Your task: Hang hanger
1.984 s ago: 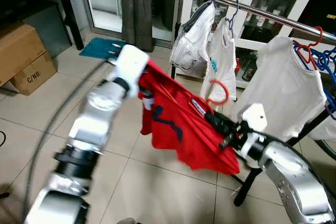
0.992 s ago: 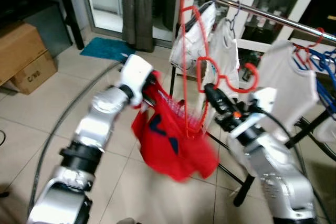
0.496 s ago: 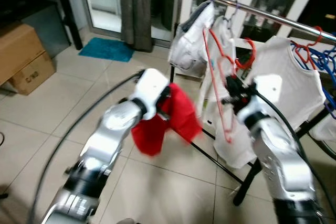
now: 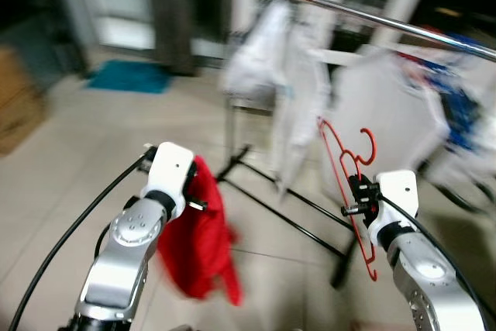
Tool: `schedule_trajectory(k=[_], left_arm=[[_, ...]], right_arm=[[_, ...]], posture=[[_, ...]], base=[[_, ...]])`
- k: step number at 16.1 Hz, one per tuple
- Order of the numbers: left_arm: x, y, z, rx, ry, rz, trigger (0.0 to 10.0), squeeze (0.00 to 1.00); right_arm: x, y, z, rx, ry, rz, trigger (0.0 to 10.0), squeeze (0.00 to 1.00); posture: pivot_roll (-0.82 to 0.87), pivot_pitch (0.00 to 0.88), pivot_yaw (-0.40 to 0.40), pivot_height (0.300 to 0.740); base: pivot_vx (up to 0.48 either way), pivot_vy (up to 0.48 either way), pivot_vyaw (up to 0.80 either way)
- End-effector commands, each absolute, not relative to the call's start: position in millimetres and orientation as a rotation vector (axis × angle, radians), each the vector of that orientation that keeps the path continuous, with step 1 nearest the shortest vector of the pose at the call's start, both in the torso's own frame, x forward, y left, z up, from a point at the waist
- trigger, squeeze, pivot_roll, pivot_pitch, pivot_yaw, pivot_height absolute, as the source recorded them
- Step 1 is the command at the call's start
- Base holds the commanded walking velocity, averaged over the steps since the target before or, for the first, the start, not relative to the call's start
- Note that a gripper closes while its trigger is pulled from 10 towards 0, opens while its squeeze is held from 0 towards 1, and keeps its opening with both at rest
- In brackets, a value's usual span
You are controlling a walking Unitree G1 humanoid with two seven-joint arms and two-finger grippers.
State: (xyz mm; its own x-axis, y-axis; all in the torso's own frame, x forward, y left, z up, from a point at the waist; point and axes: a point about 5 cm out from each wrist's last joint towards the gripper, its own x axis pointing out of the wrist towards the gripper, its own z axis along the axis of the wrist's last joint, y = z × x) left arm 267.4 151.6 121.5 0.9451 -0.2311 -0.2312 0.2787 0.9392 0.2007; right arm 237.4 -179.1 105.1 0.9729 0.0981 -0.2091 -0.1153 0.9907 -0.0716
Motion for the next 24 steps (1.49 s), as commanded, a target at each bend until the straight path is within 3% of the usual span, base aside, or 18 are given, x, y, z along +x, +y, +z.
schedule_trajectory(k=[1, 4, 8, 13, 17, 24], left_arm=[[266.7, 148.3, 129.1, 0.226, 0.150, -0.250, 10.0, 0.00], [257.9, 143.0, 126.4, 0.112, 0.140, -0.232, 10.0, 0.00], [260.2, 157.2, 125.1, 0.128, 0.116, -0.100, 10.0, 0.00], [263.1, 157.2, 138.2, 0.250, 0.052, -0.160, 10.0, 0.00], [261.6, 153.5, 137.2, 0.248, 0.060, -0.190, 10.0, 0.00], [261.0, 147.7, 139.4, 0.201, 0.042, -0.230, 10.0, 0.00]], right_arm=[[237.4, -175.7, 116.1, -0.083, 0.152, 0.102, 10.0, 0.00], [230.4, -164.2, 119.1, -0.015, 0.148, 0.156, 10.0, 0.00], [228.4, -167.4, 117.5, 0.036, 0.154, 0.123, 10.0, 0.00], [228.5, -170.6, 116.4, 0.016, 0.162, 0.097, 10.0, 0.00], [224.7, -165.0, 112.8, -0.001, 0.201, 0.130, 10.0, 0.00], [221.7, -158.0, 124.0, 0.022, 0.091, 0.087, 10.0, 0.00]], posture=[[0.02, 0.000, -0.056, 0.740], [0.02, 0.000, -0.048, 0.740], [0.03, 0.000, -0.058, 0.740], [0.02, 0.000, -0.058, 0.740], [0.01, 0.000, -0.053, 0.740], [0.01, 0.000, -0.040, 0.740]], base=[[0.000, 0.000, -0.80], [0.000, 0.000, -0.80], [0.000, 0.000, -0.80], [0.000, 0.000, -0.80], [0.000, 0.000, -0.80], [0.000, 0.000, -0.80]])
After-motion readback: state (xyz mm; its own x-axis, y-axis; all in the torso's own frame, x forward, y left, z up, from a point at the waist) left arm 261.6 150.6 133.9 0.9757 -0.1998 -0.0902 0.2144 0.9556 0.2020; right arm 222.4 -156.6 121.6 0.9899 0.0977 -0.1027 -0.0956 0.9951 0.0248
